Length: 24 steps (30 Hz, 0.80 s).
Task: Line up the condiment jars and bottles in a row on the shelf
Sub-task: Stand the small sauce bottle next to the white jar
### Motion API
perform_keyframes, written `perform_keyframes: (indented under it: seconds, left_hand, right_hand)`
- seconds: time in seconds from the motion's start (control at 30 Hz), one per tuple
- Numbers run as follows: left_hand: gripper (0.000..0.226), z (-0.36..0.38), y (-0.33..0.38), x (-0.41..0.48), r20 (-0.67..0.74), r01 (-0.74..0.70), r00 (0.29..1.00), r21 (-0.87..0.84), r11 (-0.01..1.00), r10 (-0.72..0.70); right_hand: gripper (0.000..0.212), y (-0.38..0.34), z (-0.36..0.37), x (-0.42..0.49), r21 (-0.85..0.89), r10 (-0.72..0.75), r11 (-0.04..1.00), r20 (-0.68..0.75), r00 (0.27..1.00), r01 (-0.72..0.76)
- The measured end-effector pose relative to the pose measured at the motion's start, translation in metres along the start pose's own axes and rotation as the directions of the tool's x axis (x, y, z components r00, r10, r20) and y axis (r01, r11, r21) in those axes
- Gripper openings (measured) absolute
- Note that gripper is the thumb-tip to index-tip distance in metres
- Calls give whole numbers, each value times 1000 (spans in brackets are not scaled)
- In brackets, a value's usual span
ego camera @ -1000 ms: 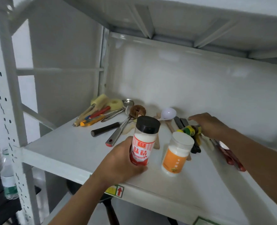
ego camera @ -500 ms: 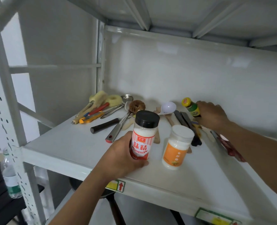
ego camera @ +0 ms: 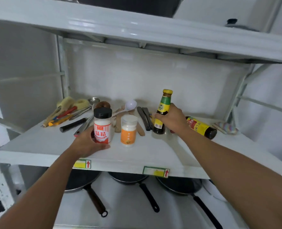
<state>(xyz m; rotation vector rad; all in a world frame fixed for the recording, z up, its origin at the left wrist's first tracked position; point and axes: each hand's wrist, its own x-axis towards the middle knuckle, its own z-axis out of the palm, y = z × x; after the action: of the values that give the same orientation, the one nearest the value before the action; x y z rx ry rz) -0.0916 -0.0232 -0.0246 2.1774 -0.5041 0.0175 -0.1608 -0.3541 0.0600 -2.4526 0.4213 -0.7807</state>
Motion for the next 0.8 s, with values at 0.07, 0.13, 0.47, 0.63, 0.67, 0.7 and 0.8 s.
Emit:
perform_keyframes:
  seconds: [0.07, 0.13, 0.47, 0.63, 0.67, 0.7, 0.8]
  left_hand:
    - [89, 2, 2, -3, 2, 5, 1000, 16, 1000, -5]
    - [90, 2, 1, -7, -29, 19, 999, 5, 1000, -19]
    - [91, 2, 2, -7, -43, 35, 998, 19, 999, -34]
    - [91, 3, -1, -4, -46, 43, 998, 29, 999, -42]
    - [91, 4, -1, -4, -45, 45, 998, 31, 998, -44]
    - [91, 4, -1, -3, -44, 48, 998, 34, 998, -46]
    - [91, 5, -1, -1, -45, 47, 998, 32, 998, -46]
  right_hand:
    - [56, 3, -1, -14, 7, 9, 1000, 4, 1000, -9]
    - [55, 8, 4, -25, 6, 2, 1000, 5, 1000, -2]
    - [62, 12, 25, -50, 66, -18, 998, -13, 1000, 19]
    - [65, 12, 39, -54, 115, -34, 993, -4, 999, 34]
    - [65, 11, 41, -55, 128, -34, 991, -1, 999, 34]
    - [65, 11, 43, -56, 143, -32, 989, 1, 999, 32]
    - [67, 10, 51, -60, 211, -21, 977, -12, 1000, 23]
